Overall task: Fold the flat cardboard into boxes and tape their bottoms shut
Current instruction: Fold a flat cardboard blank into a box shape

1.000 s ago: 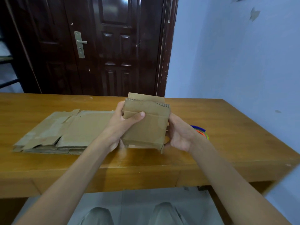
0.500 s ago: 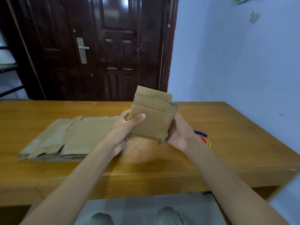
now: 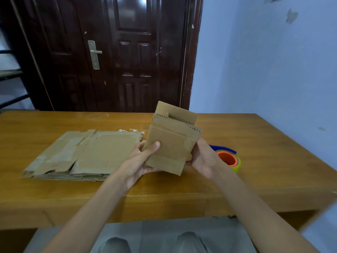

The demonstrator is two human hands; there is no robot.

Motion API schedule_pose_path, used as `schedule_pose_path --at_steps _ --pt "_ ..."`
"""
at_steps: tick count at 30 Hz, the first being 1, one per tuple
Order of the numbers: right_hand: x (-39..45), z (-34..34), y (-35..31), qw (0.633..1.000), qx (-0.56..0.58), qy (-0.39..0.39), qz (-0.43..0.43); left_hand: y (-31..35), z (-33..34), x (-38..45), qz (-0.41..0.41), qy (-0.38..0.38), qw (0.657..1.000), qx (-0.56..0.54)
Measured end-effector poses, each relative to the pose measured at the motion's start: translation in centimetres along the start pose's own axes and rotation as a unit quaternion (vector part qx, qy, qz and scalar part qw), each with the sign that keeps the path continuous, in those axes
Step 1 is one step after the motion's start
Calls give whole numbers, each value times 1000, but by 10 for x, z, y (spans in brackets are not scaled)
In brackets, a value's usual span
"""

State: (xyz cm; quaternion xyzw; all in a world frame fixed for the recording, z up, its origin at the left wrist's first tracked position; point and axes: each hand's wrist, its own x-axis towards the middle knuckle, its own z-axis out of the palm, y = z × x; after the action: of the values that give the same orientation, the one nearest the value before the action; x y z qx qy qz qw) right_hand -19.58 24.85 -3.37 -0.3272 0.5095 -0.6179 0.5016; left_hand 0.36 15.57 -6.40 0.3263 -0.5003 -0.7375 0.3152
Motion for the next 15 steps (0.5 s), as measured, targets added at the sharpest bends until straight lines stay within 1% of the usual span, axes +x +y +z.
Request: schedule_pose_path --at_steps 6,8,10,12,15 --pt "-3 -5 -8 1000 0 -8 6 6 0 -4 11 7 997 70" --pt "-3 -8 -7 1000 20 2 14 10 1 -7 18 6 996 89" --pt "-4 -6 -3 997 67 13 20 10 2 -9 2 -24 995 100" --pt "-5 -1 1 993 117 20 16 6 3 -9 -26 -60 996 65" --pt "-4 6 1 991 131 22 15 -1 -6 -5 -33 -83 996 -7"
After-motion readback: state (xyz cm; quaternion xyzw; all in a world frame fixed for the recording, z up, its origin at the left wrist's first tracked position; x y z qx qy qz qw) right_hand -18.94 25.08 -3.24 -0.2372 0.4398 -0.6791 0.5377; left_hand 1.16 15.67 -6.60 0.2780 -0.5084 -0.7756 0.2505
